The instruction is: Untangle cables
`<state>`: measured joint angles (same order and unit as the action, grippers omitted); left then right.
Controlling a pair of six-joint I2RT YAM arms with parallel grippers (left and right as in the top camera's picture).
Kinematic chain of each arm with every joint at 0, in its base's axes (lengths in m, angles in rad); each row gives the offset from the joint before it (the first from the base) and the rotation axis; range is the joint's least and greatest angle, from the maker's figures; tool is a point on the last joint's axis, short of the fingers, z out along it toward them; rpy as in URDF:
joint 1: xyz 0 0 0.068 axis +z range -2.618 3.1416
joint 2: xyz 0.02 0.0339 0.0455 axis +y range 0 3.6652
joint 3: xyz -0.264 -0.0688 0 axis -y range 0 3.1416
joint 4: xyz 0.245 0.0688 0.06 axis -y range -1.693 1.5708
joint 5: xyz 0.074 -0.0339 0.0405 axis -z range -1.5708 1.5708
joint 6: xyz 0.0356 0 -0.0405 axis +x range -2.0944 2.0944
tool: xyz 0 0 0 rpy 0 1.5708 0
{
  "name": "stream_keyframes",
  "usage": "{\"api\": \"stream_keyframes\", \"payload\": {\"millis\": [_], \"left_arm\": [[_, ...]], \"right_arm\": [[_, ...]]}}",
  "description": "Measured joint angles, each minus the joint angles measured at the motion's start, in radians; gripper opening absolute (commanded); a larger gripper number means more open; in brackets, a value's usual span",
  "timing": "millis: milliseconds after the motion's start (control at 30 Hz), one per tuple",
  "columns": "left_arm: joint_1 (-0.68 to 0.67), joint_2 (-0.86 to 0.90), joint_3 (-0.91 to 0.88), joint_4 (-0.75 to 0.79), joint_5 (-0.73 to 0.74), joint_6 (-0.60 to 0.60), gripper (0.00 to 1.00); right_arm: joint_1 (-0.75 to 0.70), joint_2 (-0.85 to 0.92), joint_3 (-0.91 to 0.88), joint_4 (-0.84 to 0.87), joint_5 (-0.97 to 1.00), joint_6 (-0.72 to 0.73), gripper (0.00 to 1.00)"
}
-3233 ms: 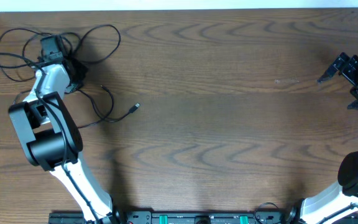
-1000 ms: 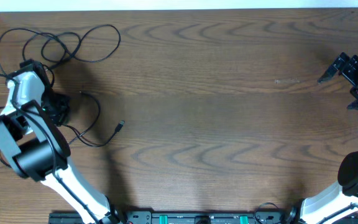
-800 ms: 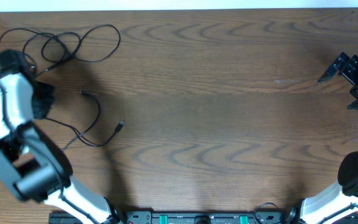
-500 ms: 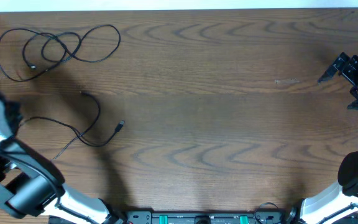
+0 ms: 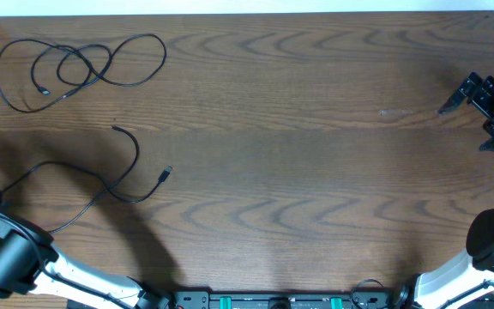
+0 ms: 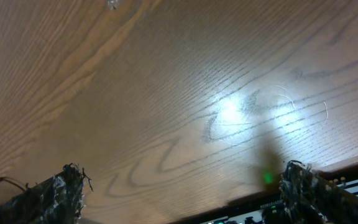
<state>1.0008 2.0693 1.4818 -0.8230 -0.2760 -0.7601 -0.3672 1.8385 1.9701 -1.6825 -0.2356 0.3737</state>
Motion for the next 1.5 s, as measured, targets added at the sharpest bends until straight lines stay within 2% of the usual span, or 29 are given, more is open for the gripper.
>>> {"api": "stream_keyframes", "payload": {"millis": [200,767,1200,1500], "left_arm": [[0.017,0.052,-0.002,0.029,0.0,0.017,0.08],[0.063,0.068,-0.001,0.043,0.024,0.171,0.07],[-0.076,0.066,0.0,0.042,0.042,0.282,0.08],[-0.087,0.064,0.01,0.031,0.119,0.324,0.08]], "right_arm": [[0.0,0.0,0.0,0.0,0.0,0.0,0.99],[0.0,0.0,0.0,0.0,0.0,0.0,0.99],[0.0,0.0,0.0,0.0,0.0,0.0,0.99],[0.0,0.0,0.0,0.0,0.0,0.0,0.99]]}}
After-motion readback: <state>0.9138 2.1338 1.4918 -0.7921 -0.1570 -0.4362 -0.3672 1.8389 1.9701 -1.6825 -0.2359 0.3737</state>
